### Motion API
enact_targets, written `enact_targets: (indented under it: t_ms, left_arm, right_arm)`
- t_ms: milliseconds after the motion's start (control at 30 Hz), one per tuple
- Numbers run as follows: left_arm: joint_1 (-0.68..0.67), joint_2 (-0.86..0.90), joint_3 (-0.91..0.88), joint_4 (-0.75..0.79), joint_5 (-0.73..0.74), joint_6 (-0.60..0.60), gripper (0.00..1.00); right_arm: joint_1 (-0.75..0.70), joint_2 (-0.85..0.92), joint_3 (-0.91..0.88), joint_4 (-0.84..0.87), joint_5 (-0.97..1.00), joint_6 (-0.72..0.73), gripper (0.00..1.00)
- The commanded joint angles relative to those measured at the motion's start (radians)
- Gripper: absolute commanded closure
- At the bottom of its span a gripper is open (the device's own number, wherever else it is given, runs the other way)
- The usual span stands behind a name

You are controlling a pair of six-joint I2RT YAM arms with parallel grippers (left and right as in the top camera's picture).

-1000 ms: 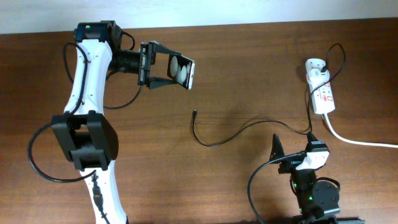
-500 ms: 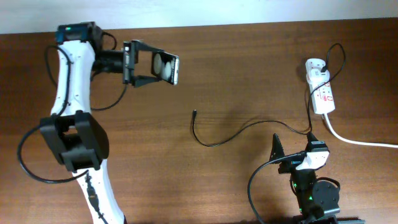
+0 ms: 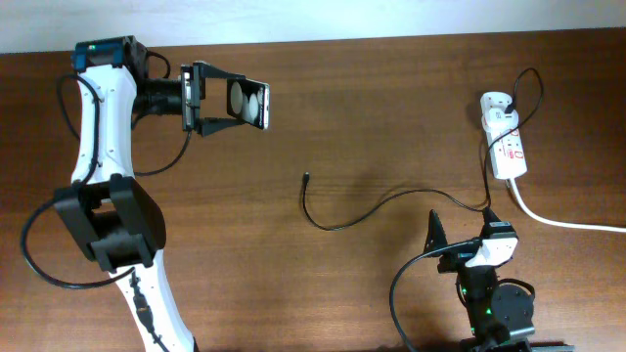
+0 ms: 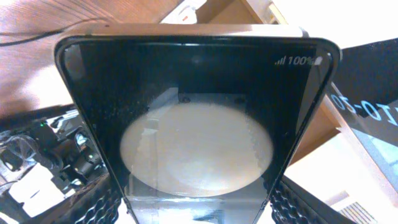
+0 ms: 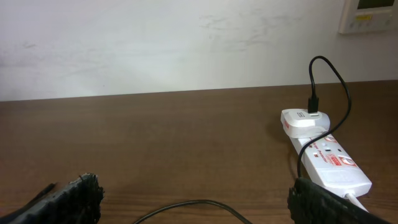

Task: Plug charger to phone and switch on socket
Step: 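Rotate the held phone upright, port facing right, with the left gripper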

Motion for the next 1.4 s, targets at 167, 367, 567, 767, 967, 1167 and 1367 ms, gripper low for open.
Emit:
enact_targets:
  t_ms: [167, 367, 567, 767, 967, 1167, 1367]
  left_arm:
    - [0.006, 0.003, -0.004, -0.004, 0.039, -0.013, 0.87]
    - [-0.013, 0.003, -0.004, -0.003, -0.032, -0.013, 0.88]
    - [-0.052, 0.006, -0.013, 0.034, -0.033, -0.013, 0.91]
    - [-0.084, 0.056, -0.041, 0.037, -0.057, -0.013, 0.89]
    - [-0.137, 0.067, -0.041, 0.039, -0.139, -0.013, 0.9]
    - [-0.17, 0.082, -0.042, 0.052, -0.153, -0.013, 0.91]
    - [-0.192, 0.154, -0.043, 0.045, -0.093, -0.013, 0.89]
  right_arm:
    - [-0.008, -0.008, -0.007, -0.005, 0.009, 0.0, 0.01]
    - [-0.008, -0.008, -0.007, -0.005, 0.009, 0.0, 0.01]
    - [-0.008, -0.008, -0.007, -0.005, 0.009, 0.0, 0.01]
    - [-0.008, -0.008, -0.007, -0.005, 0.009, 0.0, 0.02]
    - [-0.008, -0.008, -0.007, -0.005, 0.009, 0.0, 0.01]
    - [-0.008, -0.008, -0.007, -0.005, 0.009, 0.0, 0.01]
    - [-0.008, -0.008, -0.007, -0.005, 0.009, 0.0, 0.01]
